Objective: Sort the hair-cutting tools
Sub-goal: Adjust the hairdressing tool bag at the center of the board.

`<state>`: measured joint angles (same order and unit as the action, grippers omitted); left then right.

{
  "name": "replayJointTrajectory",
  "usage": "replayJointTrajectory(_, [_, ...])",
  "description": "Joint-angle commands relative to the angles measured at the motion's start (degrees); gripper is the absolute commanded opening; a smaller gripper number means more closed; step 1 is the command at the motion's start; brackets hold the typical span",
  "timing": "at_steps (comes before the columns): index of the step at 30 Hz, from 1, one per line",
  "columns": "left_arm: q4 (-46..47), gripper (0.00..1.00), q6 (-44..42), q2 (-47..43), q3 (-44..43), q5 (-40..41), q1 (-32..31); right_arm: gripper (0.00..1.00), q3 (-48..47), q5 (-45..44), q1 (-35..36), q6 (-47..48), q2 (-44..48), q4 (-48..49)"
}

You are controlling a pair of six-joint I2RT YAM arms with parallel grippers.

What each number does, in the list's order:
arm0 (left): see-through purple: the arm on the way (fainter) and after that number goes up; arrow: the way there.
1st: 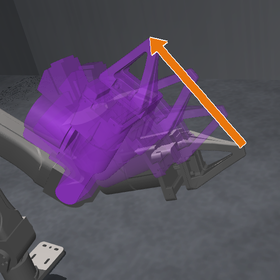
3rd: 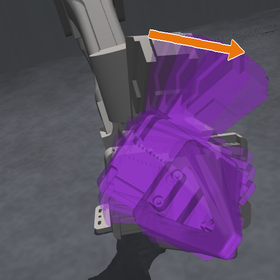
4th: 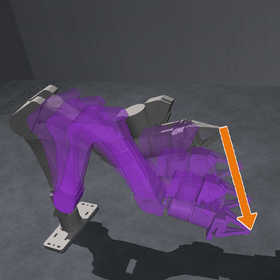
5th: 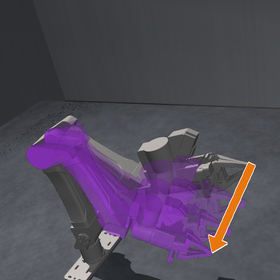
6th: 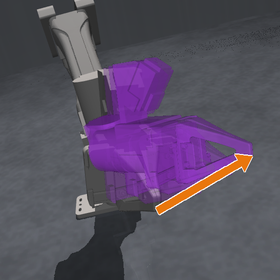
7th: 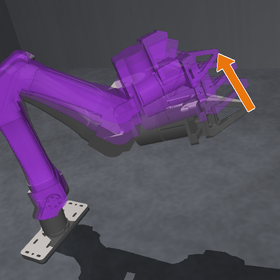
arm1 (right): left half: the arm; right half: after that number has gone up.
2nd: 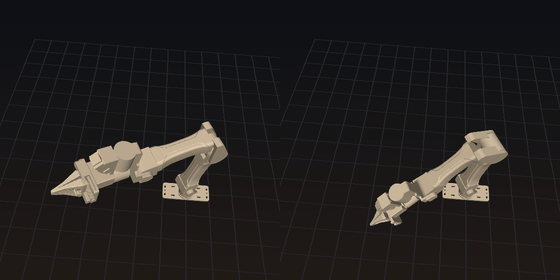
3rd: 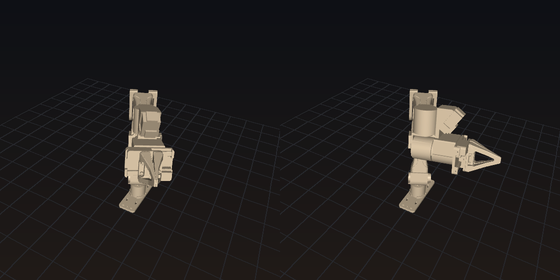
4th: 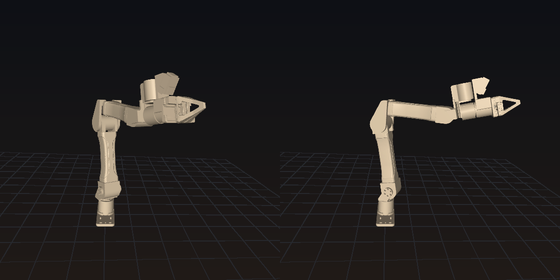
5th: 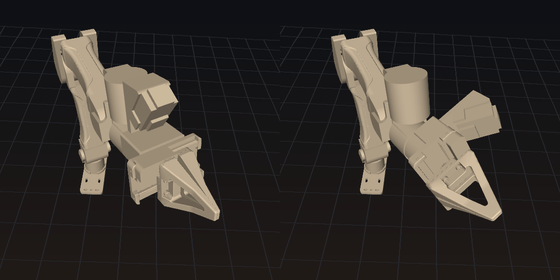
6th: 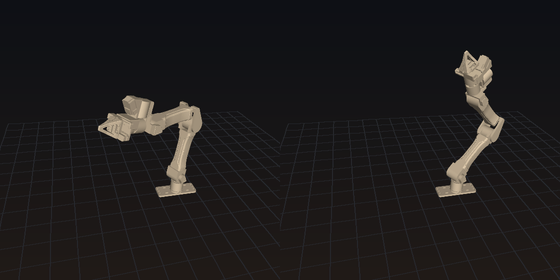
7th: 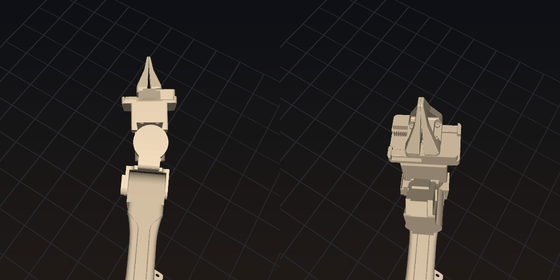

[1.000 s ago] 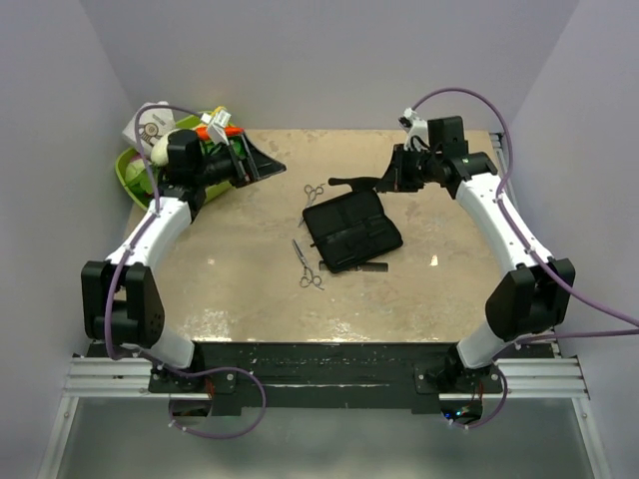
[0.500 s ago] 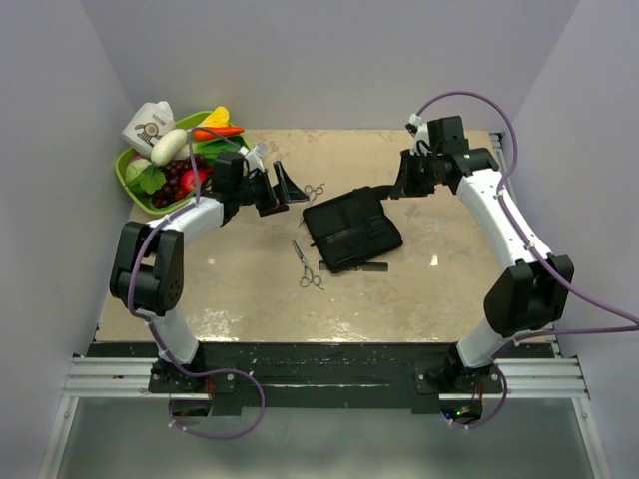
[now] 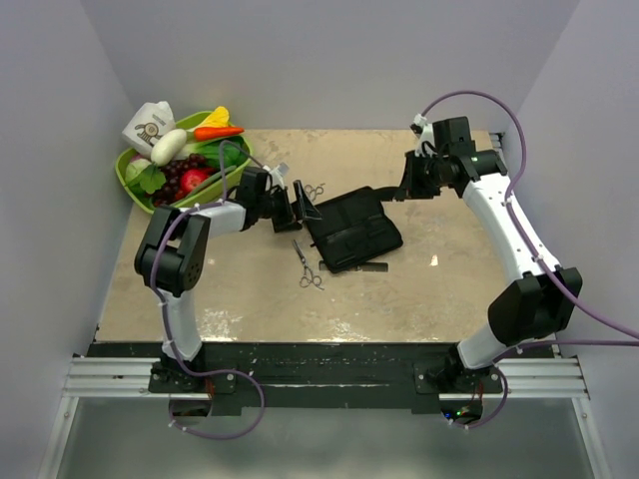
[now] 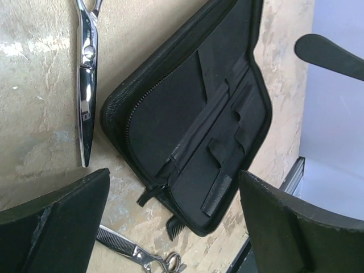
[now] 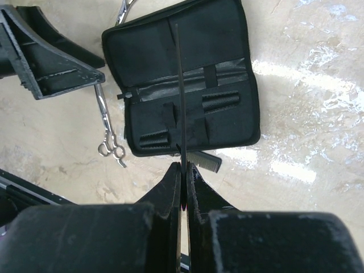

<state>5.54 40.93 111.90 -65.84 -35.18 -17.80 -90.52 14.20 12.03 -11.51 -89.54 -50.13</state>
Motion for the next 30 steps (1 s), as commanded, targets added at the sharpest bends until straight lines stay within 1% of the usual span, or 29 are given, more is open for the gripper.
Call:
replayJointTrajectory(1, [2.81,0.99,-0.50,1.65,-3.67,0.90,-0.48,0.00,0.08,-0.92,-0.17,0.17,2.26,-0.58])
replayJointTrajectory(11, [1.75,0.99,-0.94,6.14,-9.12,1.25,-0.92,0.00,1.84,-0.49,-0.08,0.08,1.29,1.00])
replayJointTrajectory(16, [2.19,0.99,0.03,9.12,-12.38,-0.50,-1.36,0.00,2.98,0.04,-0.08,0.35,0.68,1.96])
replayJointTrajectory(23, [2.46,0.99,1.35,12.20,-16.15,-2.00,-2.50,0.00,3.86,-1.19,-0.08,0.61,-0.20,2.75])
replayJointTrajectory(30, [0.26,0.99,1.61,14.57,-20.81,-1.56,-3.90,0.00,5.18,-2.24,-0.17,0.52,0.15,3.02])
